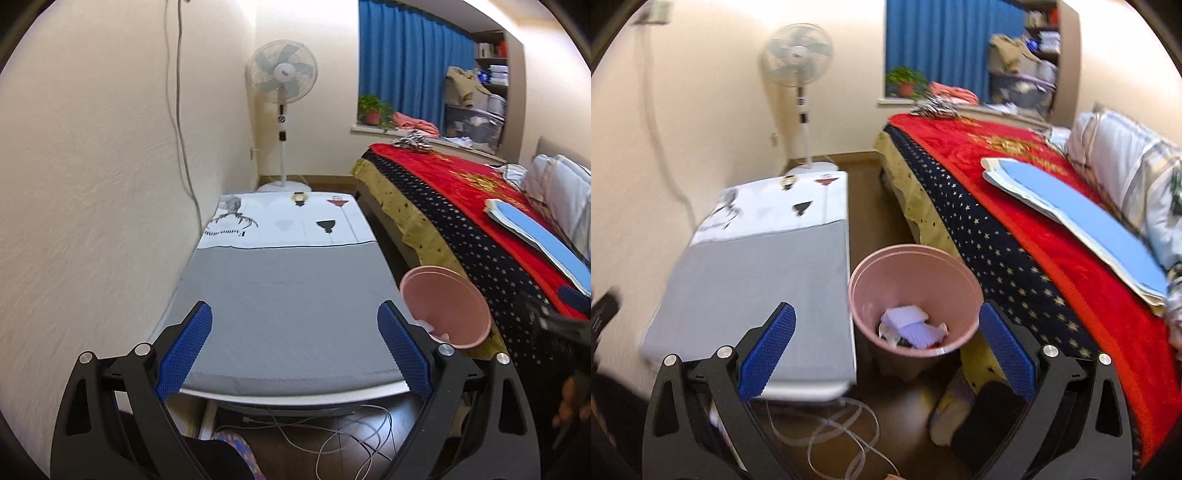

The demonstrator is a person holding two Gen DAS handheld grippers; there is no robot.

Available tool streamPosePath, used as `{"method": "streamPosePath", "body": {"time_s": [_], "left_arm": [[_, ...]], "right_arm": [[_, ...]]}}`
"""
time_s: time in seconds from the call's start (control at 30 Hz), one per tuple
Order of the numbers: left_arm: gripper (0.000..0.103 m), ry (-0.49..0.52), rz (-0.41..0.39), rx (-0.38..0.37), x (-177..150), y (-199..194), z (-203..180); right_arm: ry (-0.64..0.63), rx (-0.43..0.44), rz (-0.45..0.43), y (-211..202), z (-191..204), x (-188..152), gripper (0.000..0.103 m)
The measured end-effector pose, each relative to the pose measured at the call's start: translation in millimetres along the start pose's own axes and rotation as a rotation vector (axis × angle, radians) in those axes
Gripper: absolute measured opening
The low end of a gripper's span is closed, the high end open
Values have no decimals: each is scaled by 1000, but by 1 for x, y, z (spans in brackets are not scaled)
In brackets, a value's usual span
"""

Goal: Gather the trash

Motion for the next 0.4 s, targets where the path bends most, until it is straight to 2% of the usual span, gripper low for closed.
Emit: {"method": "streamPosePath", "body": {"time_s": [0.17,0.4], "left_arm": [[88,18,0,-25,-13,-22,-11],[88,34,-18,-27,-14,-40,-15]], "right_arm": [[-52,23,-26,-37,9,-23,98],[-43,35,-46,-49,8,-26,98]]}}
Point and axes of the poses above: each gripper's, at about its wrist camera, not at the fingertips, and y roughly the way its jaws point, z to its left, x to its top, the point moved 4 cm from there along y, roughly the way its jaws point, and after that the axes turned 11 degrees about -y, right-handed, at the moved point
